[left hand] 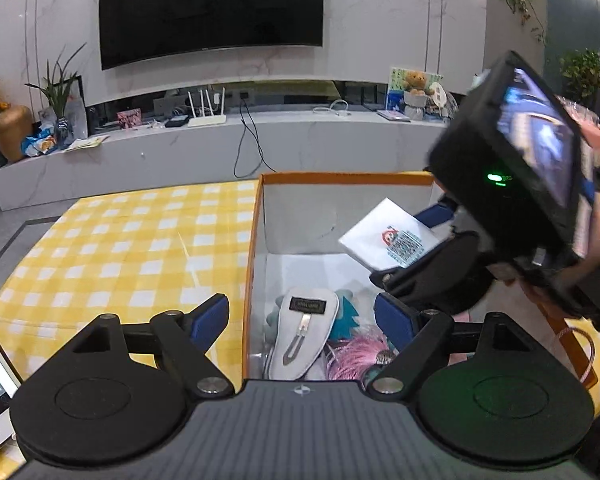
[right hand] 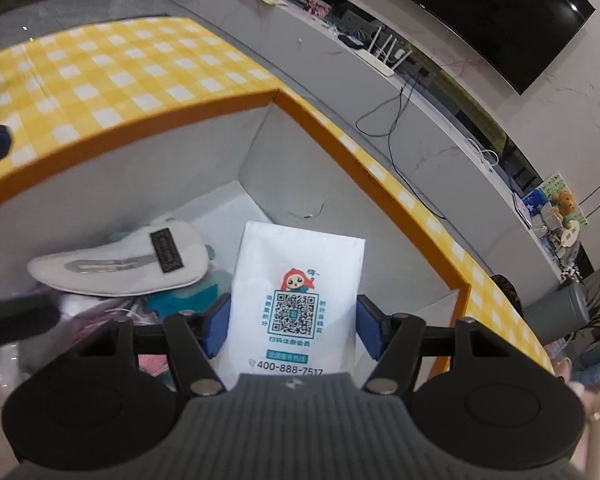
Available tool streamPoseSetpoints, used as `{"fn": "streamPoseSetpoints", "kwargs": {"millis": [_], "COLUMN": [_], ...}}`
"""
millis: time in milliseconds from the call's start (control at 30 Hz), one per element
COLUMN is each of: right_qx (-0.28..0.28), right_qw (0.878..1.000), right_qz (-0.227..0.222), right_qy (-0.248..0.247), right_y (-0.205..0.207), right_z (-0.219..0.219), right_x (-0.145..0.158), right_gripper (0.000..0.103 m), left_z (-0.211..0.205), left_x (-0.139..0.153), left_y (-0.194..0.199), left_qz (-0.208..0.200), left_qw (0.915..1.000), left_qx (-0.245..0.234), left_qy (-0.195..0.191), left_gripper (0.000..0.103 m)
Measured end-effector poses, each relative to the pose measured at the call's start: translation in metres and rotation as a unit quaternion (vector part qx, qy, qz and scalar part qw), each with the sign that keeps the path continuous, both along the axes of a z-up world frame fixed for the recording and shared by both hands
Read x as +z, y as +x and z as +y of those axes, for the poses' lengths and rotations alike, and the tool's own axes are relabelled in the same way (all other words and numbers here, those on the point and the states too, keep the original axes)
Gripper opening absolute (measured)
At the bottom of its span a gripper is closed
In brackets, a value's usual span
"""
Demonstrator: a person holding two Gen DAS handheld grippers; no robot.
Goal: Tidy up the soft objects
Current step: 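Open both tools to drop the slipper and pouch into the box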
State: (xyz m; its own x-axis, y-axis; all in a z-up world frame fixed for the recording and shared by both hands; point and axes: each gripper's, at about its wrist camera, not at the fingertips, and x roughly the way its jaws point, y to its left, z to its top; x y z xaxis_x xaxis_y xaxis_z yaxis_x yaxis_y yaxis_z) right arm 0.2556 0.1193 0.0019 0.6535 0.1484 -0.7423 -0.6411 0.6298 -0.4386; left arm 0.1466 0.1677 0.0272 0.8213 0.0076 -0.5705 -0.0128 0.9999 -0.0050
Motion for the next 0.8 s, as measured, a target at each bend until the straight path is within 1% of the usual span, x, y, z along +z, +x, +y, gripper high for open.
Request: {"fn": "streamPoseSetpoints", "kwargs": {"millis": [133,267,367,433,467,533,667,733,800], "right_qx": [-0.021,-0.018,-0.025,-0.027,-0.027,-0.027,-0.008,0.0,0.004], "right_qw": [0.999,0.998,0.998,0.998,0.998,0.998,0.999,1.0,1.0], "right_qz": [0.038,0.054,0.051,0.045,0.044,0.043,0.021,0.015,0.012], "right_qy": [0.004,0.0,-0.017,-0.028,-0.028,-0.024,-0.024,-0.016,-0.004], "right_y": [0.013,0.013,0.012,0.01,0.01,0.008,0.001,-0.002,-0.004], "right_z": [0.0,0.004,0.007,0.007,0.007,0.006,0.007,0.007,0.007], "right_x": [-0.009,-0.016,-0.02,-0.02,-0.019,-0.017,-0.011,-0.006,-0.001], "right_gripper": [0.065,0.066,0.068,0.072,0.073,0.083,0.09,0.095,0.096], "left_z": [-0.001,0.001,0.003,0.004,0.004,0.005,0.007,0.008,0.008], "left_x": [-0.004,-0.006,-0.007,-0.007,-0.007,-0.008,-0.008,-0.009,-0.009], "left_y": [-0.002,-0.001,-0.001,-0.001,0.0,0.0,0.0,0.0,-0.001], "left_qz": [0.007,0.014,0.018,0.021,0.023,0.025,0.026,0.028,0.025], "left_qw": [0.9999,0.9998,0.9998,0.9998,0.9997,0.9997,0.9997,0.9996,0.9997], "left_qx": [-0.006,-0.007,-0.005,-0.003,-0.003,-0.002,-0.003,-0.002,-0.001], "left_qy": [0.009,0.011,0.007,0.006,0.006,0.006,0.0,-0.004,-0.002], "left_gripper": [0.097,0.097,0.097,0.097,0.097,0.097,0.097,0.097,0.097]}}
